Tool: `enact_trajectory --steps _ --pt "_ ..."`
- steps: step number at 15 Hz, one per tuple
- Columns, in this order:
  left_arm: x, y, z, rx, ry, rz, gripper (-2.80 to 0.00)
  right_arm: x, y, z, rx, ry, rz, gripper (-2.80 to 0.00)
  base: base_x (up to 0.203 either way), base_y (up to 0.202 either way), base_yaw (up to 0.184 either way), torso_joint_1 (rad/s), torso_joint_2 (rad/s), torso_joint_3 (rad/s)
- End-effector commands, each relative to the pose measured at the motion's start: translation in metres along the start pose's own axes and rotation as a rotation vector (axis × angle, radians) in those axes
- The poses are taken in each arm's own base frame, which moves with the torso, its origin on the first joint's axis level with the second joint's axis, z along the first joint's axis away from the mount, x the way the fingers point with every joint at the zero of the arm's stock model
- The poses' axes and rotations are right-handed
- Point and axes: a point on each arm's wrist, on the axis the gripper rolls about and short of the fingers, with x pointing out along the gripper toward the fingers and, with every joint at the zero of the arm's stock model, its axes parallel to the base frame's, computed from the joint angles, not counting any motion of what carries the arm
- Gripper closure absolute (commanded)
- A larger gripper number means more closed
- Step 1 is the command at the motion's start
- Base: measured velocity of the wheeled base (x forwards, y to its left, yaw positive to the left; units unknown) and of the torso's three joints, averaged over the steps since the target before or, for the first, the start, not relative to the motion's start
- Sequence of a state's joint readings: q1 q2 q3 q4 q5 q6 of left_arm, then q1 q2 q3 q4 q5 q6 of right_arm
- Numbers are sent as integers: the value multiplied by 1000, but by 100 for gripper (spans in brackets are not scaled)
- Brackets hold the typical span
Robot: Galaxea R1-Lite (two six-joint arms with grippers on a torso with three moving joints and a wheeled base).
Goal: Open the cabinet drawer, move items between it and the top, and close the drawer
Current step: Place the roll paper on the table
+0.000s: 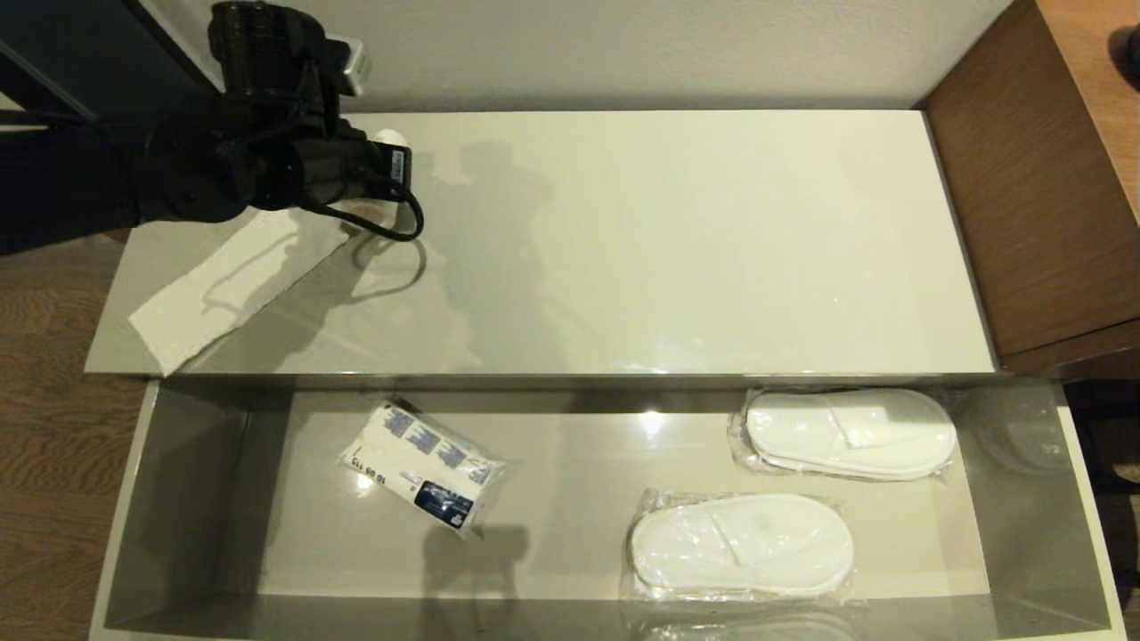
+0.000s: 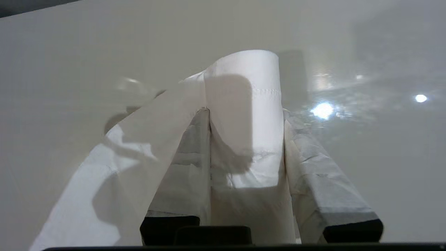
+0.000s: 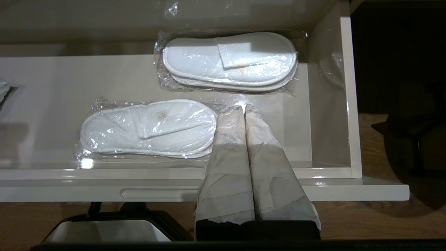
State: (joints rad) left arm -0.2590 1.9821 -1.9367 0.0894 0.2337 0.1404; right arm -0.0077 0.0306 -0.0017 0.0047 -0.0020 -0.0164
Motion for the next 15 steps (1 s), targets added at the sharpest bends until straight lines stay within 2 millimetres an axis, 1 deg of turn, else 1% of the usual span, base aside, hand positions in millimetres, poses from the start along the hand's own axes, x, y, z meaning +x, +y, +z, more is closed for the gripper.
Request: enact_trajectory --steps 1,2,4,5,6,7,11,12,13,14,15 --pt "-5 -15 5 4 -18 -36 0 0 0 0 0 2 -1 0 0 0 0 0 0 0" --pt "-9 -24 7 8 -24 -64 0 0 0 0 0 0 -1 0 0 0 0 0 0 0" --pt "-12 -33 8 13 -24 -91 0 0 0 0 0 0 -1 0 0 0 0 0 0 0" --pt "-15 -46 6 20 -17 -123 0 0 0 0 0 0 -1 0 0 0 0 0 0 0" --pt "-16 -49 5 21 -16 -127 0 0 0 0 0 0 -1 0 0 0 0 0 0 0" --pt "-16 -49 5 21 -16 -127 0 0 0 0 0 0 -1 0 0 0 0 0 0 0" --pt "-27 -49 5 13 0 -137 0 0 0 0 0 2 -1 0 0 0 0 0 0 0" --pt "-33 -48 -2 16 28 -140 0 0 0 0 0 1 -1 0 0 0 0 0 0 0" --pt "-40 -47 -13 20 74 -145 0 0 0 0 0 2 -1 0 0 0 0 0 0 0" --pt "-49 -44 -23 14 112 -149 0 0 0 0 0 0 -1 0 0 0 0 0 0 0" --pt "-59 -41 -29 -9 136 -152 0 0 0 0 0 2 -1 0 0 0 0 0 0 0"
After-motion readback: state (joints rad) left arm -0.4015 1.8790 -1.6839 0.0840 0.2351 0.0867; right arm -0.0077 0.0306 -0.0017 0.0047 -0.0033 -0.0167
